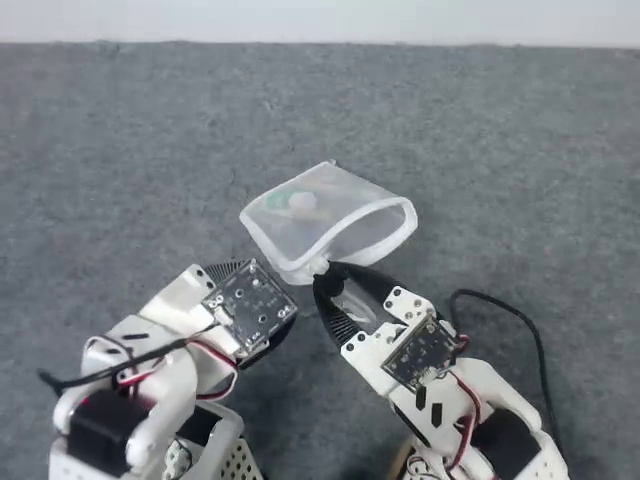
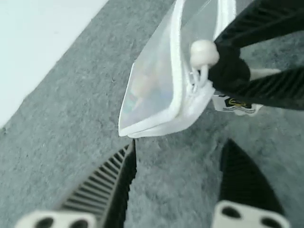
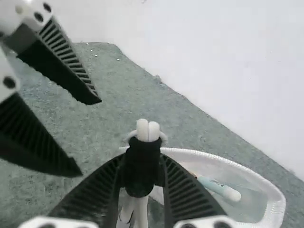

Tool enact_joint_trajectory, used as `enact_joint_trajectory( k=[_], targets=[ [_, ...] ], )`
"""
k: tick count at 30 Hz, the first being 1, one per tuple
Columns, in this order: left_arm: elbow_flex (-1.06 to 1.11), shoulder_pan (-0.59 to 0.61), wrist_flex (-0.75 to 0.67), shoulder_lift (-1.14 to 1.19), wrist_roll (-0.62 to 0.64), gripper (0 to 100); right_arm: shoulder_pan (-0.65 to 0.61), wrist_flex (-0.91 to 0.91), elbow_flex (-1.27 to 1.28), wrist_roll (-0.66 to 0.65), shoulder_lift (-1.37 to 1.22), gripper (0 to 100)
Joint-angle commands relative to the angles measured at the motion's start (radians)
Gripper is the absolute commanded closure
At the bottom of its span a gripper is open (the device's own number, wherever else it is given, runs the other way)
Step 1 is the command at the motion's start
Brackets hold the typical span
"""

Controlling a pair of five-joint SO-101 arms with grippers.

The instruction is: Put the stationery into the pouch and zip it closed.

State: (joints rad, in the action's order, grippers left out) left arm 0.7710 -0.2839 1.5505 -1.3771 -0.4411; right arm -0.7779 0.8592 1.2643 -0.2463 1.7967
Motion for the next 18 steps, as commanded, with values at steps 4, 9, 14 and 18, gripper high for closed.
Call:
enact_joint_trajectory(
  k=[4, 9, 14, 18],
  targets=[
    [0.094, -0.009, -0.106, -0.081, -0.009, 72, 0.01, -0.025, -0.081, 0.009, 0.021, 99.4],
    [0.203, -0.006, -0.239, -0.097, -0.006, 72, 0.01, -0.012, -0.095, 0.011, 0.021, 99.4],
    [0.288, -0.012, -0.367, -0.112, -0.005, 72, 0.008, -0.002, -0.095, 0.011, 0.021, 99.4],
    [0.346, -0.014, -0.46, -0.109, -0.005, 72, 0.004, 0.002, -0.091, 0.012, 0.021, 99.4]
  ],
)
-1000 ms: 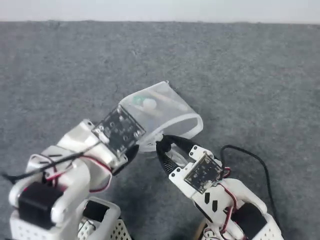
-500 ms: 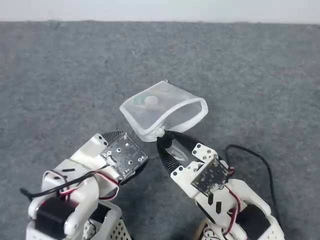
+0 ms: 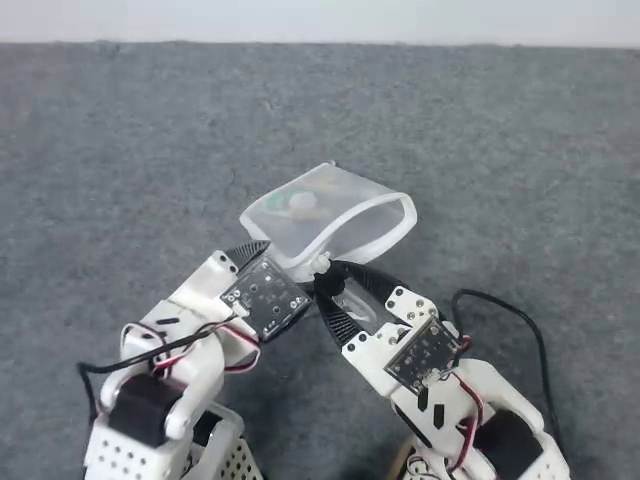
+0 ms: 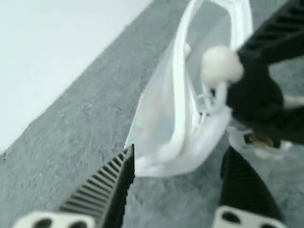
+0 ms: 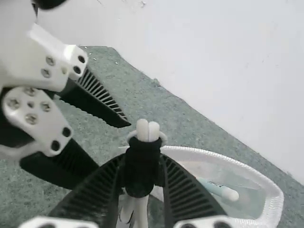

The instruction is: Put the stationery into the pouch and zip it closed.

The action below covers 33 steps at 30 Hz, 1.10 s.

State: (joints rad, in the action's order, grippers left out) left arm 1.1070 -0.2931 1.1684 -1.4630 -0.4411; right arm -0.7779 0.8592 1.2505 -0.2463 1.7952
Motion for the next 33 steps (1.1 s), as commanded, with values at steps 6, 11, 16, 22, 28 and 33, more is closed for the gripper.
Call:
enact_joint_trajectory(
  k=[6, 11, 16, 22, 28, 33],
  targets=[
    [0.108, -0.006, -0.206, -0.028, -0.002, 73, 0.004, 0.004, -0.074, 0.012, 0.021, 99.4],
    [0.134, -0.006, -0.284, -0.028, 0.064, 78, 0.004, 0.002, -0.055, 0.011, 0.021, 99.4],
    [0.147, -0.1, -0.282, -0.029, 0.063, 88, 0.004, 0.002, -0.052, 0.011, 0.021, 99.4],
    [0.177, -0.172, -0.281, -0.029, 0.064, 99, 0.008, -0.001, -0.052, 0.012, 0.021, 99.4],
    [0.176, -0.155, -0.215, -0.029, 0.066, 99, 0.021, -0.008, -0.052, 0.012, 0.021, 99.3],
    [0.176, -0.129, -0.198, -0.029, 0.068, 99, 0.142, -0.101, -0.006, 0.014, 0.019, 99.3]
  ],
)
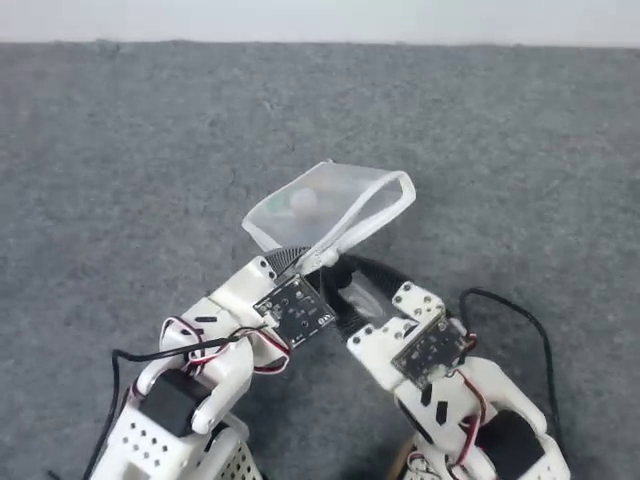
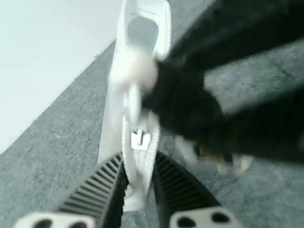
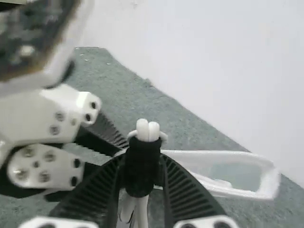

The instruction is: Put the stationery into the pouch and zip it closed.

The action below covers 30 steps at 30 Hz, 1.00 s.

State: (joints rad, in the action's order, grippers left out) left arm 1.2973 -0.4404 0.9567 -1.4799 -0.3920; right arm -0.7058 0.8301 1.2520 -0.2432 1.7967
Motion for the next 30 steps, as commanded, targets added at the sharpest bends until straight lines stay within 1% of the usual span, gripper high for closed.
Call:
enact_joint_trajectory(
  k=[1, 4, 10, 15, 21, 25, 30],
  targets=[
    [-0.015, 0.028, 0.014, -0.012, 0.028, 99, 0.09, -0.096, 0.009, 0.011, 0.018, 99.3],
    [-0.015, 0.041, 0.014, -0.012, 0.055, 99, 0.128, -0.148, 0.04, 0.011, 0.015, 99.3],
    [-0.013, 0.052, 0.014, -0.014, 0.054, 99, 0.199, -0.185, 0.044, 0.041, 0.012, 99.3],
    [0.002, 0.051, 0.011, -0.014, 0.054, 99, 0.225, -0.205, 0.048, 0.04, 0.01, 99.3],
    [0.002, 0.051, 0.014, -0.014, 0.054, 99, 0.226, -0.265, 0.084, 0.037, 0.01, 99.3],
    [0.002, 0.051, 0.014, -0.014, 0.054, 99, 0.26, -0.271, 0.084, 0.037, 0.008, 99.3],
    [0.002, 0.051, 0.014, -0.014, 0.054, 99, 0.297, -0.274, 0.046, 0.043, -0.097, 99.3]
  ],
)
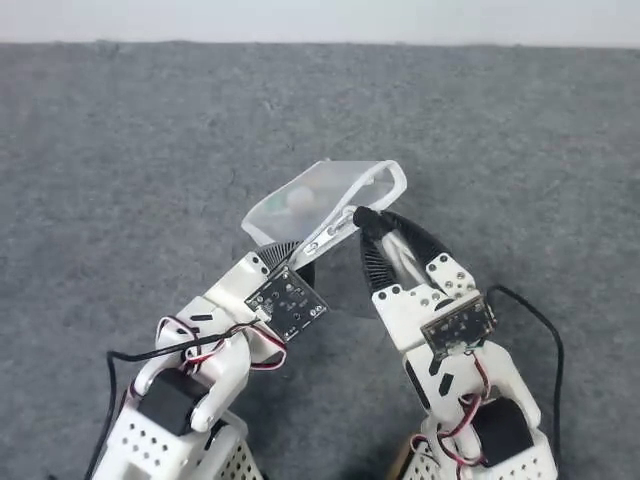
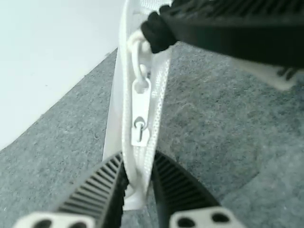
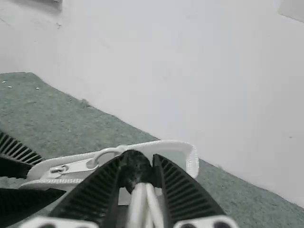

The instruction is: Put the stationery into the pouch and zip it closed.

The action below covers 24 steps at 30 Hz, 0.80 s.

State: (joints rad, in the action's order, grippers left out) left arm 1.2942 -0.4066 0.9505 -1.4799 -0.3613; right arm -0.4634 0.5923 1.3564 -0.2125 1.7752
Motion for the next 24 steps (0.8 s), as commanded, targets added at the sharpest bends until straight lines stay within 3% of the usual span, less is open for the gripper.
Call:
enact_joint_trajectory(
  k=[1, 11, 18, 24],
  targets=[
    [0.005, 0.017, 0.02, -0.014, 0.023, 99, 0.064, -0.036, -0.077, 0.014, -0.114, 99.3],
    [0.005, 0.017, 0.02, -0.014, 0.023, 99, 0.17, -0.035, -0.203, 0.064, -0.39, 99.3],
    [0.005, 0.017, 0.02, -0.014, 0.023, 99, 0.105, 0.082, -0.232, 0.055, -0.325, 99.1],
    [0.005, 0.017, 0.02, -0.014, 0.026, 99, 0.007, 0.286, -0.307, 0.055, -0.269, 86.8]
  ],
)
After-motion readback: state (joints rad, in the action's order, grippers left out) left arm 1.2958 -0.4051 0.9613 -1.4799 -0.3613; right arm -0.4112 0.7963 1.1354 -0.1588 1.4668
